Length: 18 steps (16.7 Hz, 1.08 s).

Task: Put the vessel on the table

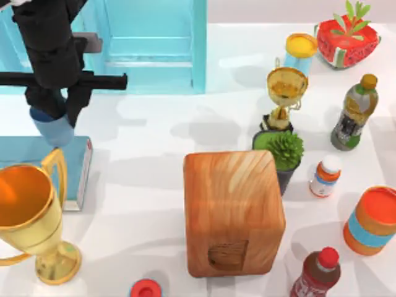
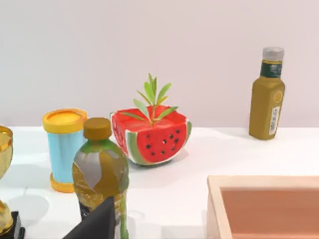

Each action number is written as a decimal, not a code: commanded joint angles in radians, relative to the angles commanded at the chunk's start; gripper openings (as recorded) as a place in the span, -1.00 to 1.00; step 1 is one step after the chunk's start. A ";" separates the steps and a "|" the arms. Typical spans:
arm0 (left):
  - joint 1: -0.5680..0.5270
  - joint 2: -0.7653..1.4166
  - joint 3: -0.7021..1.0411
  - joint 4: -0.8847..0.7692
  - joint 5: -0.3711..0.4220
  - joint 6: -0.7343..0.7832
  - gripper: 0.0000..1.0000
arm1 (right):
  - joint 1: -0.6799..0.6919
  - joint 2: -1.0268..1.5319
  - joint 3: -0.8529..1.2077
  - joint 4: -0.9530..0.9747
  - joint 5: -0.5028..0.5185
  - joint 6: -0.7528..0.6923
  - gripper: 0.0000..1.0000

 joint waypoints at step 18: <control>-0.318 0.332 0.602 -0.226 -0.023 -0.346 -1.00 | 0.000 0.000 0.000 0.000 0.000 0.000 1.00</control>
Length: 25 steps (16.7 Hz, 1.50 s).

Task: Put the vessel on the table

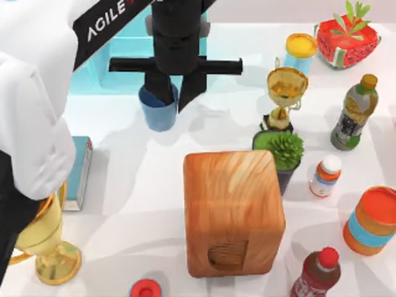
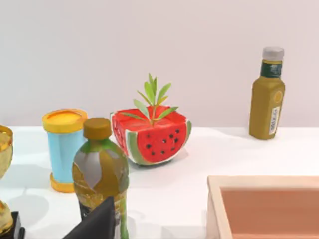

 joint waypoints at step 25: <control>0.017 -0.070 -0.356 0.278 0.007 0.017 0.81 | 0.000 0.000 0.000 0.000 0.000 0.000 1.00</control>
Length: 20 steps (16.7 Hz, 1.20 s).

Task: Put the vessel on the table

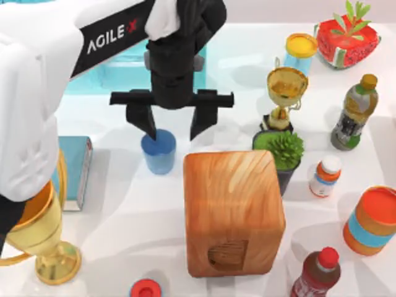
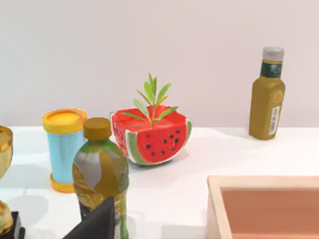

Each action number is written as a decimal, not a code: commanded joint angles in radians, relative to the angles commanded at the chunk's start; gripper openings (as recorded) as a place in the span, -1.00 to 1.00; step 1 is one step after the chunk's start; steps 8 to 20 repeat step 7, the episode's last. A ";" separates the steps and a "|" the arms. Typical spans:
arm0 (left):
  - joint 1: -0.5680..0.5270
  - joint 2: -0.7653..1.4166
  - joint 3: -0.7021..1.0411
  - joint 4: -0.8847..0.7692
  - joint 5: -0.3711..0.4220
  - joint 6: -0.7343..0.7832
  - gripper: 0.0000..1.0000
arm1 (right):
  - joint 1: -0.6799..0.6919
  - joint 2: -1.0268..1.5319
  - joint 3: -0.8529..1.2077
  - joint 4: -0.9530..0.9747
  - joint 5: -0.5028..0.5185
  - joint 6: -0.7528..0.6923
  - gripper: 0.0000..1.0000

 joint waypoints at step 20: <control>0.000 0.000 0.000 0.000 0.000 0.000 1.00 | 0.000 0.000 0.000 0.000 0.000 0.000 1.00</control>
